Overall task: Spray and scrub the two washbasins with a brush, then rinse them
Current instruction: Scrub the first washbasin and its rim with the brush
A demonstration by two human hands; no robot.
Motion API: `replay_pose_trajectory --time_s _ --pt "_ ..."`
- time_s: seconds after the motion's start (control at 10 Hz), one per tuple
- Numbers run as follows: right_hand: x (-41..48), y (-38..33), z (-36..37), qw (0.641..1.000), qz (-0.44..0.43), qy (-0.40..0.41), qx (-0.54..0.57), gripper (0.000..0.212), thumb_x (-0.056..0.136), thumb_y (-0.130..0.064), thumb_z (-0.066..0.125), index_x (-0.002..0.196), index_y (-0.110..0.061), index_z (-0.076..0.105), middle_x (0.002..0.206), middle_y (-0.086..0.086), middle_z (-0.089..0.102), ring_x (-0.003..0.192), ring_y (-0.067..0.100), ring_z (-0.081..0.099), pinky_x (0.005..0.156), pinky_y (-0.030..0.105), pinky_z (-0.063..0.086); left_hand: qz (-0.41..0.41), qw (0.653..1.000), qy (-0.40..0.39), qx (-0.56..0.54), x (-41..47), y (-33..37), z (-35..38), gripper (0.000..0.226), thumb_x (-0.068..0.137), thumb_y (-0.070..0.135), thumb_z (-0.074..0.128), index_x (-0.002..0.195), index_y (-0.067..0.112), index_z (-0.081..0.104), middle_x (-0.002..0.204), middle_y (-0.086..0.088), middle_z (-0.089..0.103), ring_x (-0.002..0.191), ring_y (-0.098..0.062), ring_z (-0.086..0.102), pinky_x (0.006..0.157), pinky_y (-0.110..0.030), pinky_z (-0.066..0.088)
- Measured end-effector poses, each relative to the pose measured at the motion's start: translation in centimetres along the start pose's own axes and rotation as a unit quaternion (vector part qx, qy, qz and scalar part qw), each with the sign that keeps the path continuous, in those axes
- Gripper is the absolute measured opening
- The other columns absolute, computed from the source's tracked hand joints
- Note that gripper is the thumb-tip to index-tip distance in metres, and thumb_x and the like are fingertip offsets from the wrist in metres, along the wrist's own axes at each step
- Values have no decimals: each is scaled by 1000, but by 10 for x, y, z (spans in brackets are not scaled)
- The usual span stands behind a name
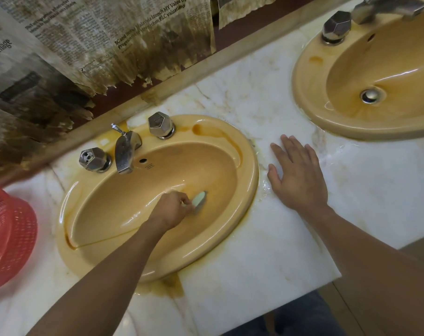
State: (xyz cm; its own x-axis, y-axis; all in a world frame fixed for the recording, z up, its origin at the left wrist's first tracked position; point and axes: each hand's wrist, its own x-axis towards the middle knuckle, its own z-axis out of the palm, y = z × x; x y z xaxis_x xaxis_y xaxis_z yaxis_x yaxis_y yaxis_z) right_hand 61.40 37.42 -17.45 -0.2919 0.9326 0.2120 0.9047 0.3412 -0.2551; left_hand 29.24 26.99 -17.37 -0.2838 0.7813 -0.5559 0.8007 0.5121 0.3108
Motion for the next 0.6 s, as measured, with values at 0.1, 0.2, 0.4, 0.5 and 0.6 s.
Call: replay_pose_trajectory --time_s 0.1,0.2,0.4,0.5,0.6 --pt "0 0 -1 1000 1 -3 -2 55 101 -41 39 150 -16 48 161 9 36 152 25 27 124 47 19 20 999 -50 12 -11 -10 -3 11 90 35 74 90 25 78 96 -1 62 83 -15 60 64 -27 42" --pt "0 -1 -1 1000 2 -4 -6 55 101 -41 38 149 -16 48 161 10 37 151 25 28 124 48 20 -67 995 -41 -55 -21 -11 0 11 92 31 72 89 23 77 80 -2 62 61 -16 55 51 -25 39" --pt "0 -2 -2 1000 6 -11 -2 56 101 -42 37 149 -16 48 161 9 36 152 25 28 123 48 20 -64 929 -37 -363 -22 81 -9 14 94 24 73 88 11 72 60 1 36 44 -15 30 46 -21 22" --pt "0 -2 -2 1000 6 -11 -2 56 101 -43 36 149 -16 48 161 9 36 151 25 28 123 48 21 -76 916 -20 -393 -23 98 -17 13 93 21 73 89 8 71 64 -2 37 45 -16 29 46 -22 21" --pt "0 -2 -3 1000 6 -15 -1 57 101 -43 36 150 -16 48 161 9 36 152 25 28 124 48 20 -54 926 -98 -362 -44 82 -14 16 94 24 74 89 10 69 61 1 37 45 -15 27 47 -21 18"
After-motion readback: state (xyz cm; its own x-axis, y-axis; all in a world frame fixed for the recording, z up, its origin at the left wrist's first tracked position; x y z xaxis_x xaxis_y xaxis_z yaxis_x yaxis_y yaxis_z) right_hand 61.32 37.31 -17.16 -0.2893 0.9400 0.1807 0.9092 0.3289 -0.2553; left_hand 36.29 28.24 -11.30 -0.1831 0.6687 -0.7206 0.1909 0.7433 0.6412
